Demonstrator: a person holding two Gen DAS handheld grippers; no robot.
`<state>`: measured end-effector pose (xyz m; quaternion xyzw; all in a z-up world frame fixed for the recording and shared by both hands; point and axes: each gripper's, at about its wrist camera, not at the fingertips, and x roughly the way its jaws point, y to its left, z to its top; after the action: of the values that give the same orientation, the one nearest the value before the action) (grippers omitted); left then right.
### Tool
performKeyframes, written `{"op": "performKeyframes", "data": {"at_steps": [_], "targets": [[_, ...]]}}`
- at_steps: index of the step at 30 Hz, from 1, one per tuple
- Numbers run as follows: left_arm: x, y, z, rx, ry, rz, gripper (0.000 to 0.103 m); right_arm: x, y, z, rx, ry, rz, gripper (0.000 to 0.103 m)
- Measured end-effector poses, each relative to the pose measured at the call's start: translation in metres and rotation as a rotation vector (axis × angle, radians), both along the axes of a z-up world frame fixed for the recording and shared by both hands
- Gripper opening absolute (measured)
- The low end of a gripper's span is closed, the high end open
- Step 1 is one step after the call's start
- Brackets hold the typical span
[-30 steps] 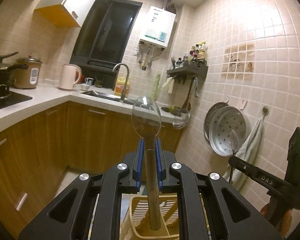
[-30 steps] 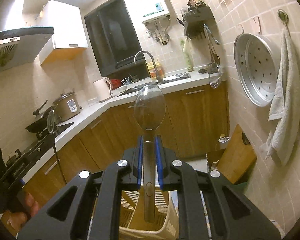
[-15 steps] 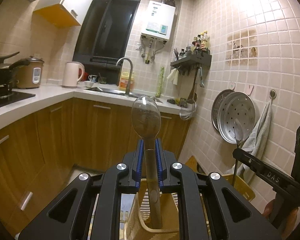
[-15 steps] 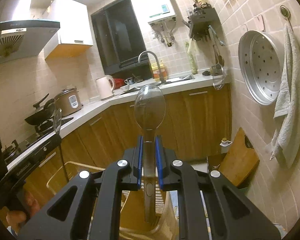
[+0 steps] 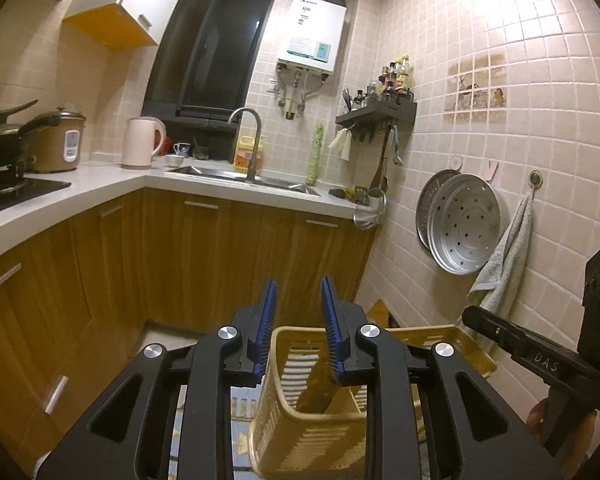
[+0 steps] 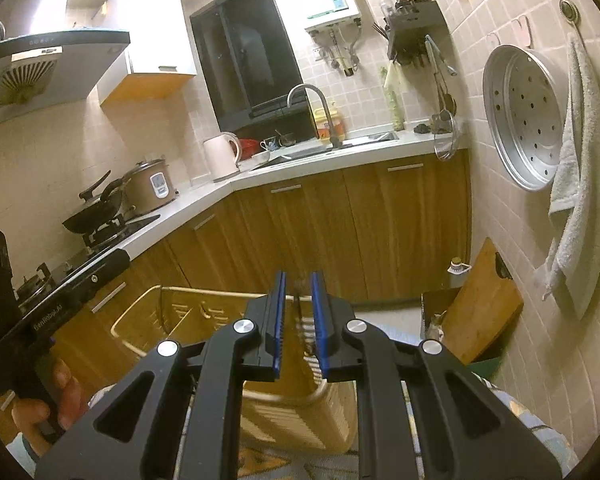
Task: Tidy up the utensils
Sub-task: 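Open both grippers to drop the spoons into the yellow basket, then grasp the black round spoon with the left gripper while the right grasps a clear spoon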
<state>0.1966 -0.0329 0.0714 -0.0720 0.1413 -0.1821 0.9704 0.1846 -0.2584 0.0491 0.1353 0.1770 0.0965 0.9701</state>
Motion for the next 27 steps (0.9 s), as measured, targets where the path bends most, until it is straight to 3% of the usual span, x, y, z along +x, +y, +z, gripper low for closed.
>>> {"op": "performKeyframes", "data": {"at_steps": [7, 13, 20, 24, 27], "targets": [[-0.029, 0.011, 0.015, -0.017, 0.004, -0.022, 0.031, -0.028, -0.001, 0.013, 0.003, 0.002, 0.014, 0.012], [-0.055, 0.018, 0.023, -0.015, 0.091, -0.062, 0.039, -0.06, -0.006, 0.018, 0.033, 0.034, 0.017, 0.012], [-0.082, 0.033, 0.002, 0.025, 0.318, -0.115, 0.04, -0.098, -0.009, 0.007, 0.049, 0.146, 0.036, 0.015], [-0.096, 0.051, -0.027, 0.017, 0.462, -0.095, 0.04, -0.115, -0.006, -0.006, 0.052, 0.222, 0.05, 0.035], [-0.107, 0.063, -0.05, 0.008, 0.563, -0.102, 0.04, -0.128, 0.002, -0.019, 0.026, 0.292, 0.044, 0.037]]}}
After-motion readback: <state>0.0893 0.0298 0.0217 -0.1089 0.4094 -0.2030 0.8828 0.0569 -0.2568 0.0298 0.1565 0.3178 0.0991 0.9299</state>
